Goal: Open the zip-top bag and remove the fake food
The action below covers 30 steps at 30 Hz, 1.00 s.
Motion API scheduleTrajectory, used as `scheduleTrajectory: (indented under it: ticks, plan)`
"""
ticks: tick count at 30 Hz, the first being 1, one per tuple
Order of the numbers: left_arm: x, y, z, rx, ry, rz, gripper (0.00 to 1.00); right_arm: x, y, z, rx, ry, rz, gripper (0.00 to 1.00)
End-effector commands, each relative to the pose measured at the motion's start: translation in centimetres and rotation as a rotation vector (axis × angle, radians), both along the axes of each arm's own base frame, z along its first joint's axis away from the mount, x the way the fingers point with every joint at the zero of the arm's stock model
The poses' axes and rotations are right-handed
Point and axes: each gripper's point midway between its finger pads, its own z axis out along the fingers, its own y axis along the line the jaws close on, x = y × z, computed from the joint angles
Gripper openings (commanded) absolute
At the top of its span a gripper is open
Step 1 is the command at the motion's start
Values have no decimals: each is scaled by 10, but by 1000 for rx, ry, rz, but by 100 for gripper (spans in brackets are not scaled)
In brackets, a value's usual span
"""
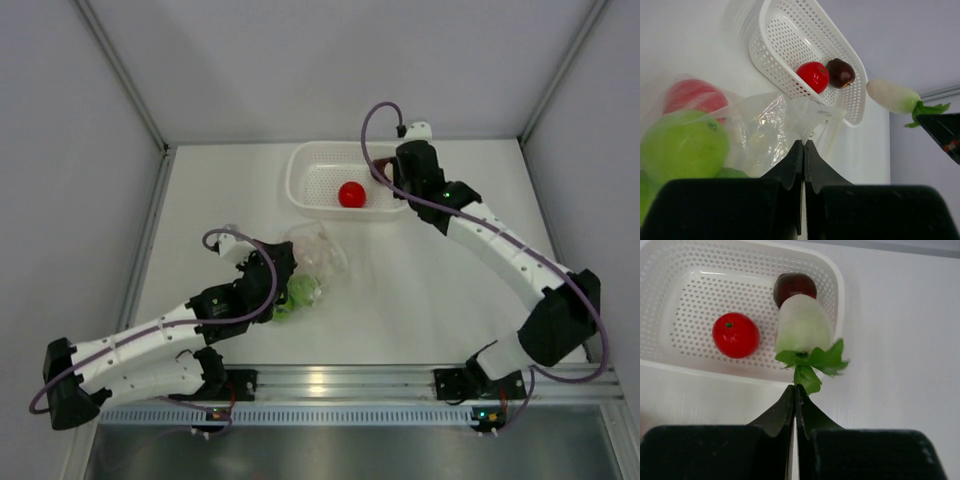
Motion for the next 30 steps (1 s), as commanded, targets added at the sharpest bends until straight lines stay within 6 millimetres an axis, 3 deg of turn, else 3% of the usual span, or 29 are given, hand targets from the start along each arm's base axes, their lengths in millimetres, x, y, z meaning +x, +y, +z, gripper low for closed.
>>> scheduleTrajectory:
  ticks: [1,2,3,4,5,7,8,10,11,12,13,15,19,25,26,28,29,30]
  plan:
    - [-3,-2,2,-3,1,-32,0,44,16,12,35,-55,37,0]
    - [-3,-3,3,-5,1,-39,0,52,17,5,32,-41,30,0]
    - [-4,-3,4,-9,1,-43,0,65,22,-17,23,5,29,0]
    - [-4,-4,5,-14,1,-49,0,76,22,-12,35,-5,23,0]
    - [-4,-6,7,-20,2,-57,0,86,26,-35,15,39,25,0]
    - [-5,-8,10,-27,1,-67,0,100,34,-38,20,51,41,0]
    - [-5,-11,12,-34,2,-79,0,103,39,-57,5,95,50,0]
    - [-6,-13,15,-48,2,-89,0,108,47,-59,18,105,75,2]
    - [-6,-15,17,-53,3,-96,0,108,51,-63,31,113,88,8]
    - [-6,-17,18,-51,3,-100,0,108,52,-62,36,115,85,31]
    - [-6,-17,21,-54,1,-103,0,108,51,-60,40,113,82,39]
    - [-5,-20,24,-54,-2,-109,0,105,49,-54,38,105,82,44]
    - [-4,-26,25,-50,5,-121,0,99,45,-48,28,104,90,60]
    - [-2,-33,21,-42,20,-125,0,77,41,-25,61,90,113,59]
    - [-1,-33,21,-38,21,-126,0,66,46,-8,112,75,153,59]
    - [-1,-37,29,-48,13,-135,0,43,55,-8,155,97,225,59]
    - [0,-38,30,-48,14,-136,0,24,67,11,217,81,308,59]
    - [1,-39,33,-50,10,-137,0,5,77,1,242,117,369,59]
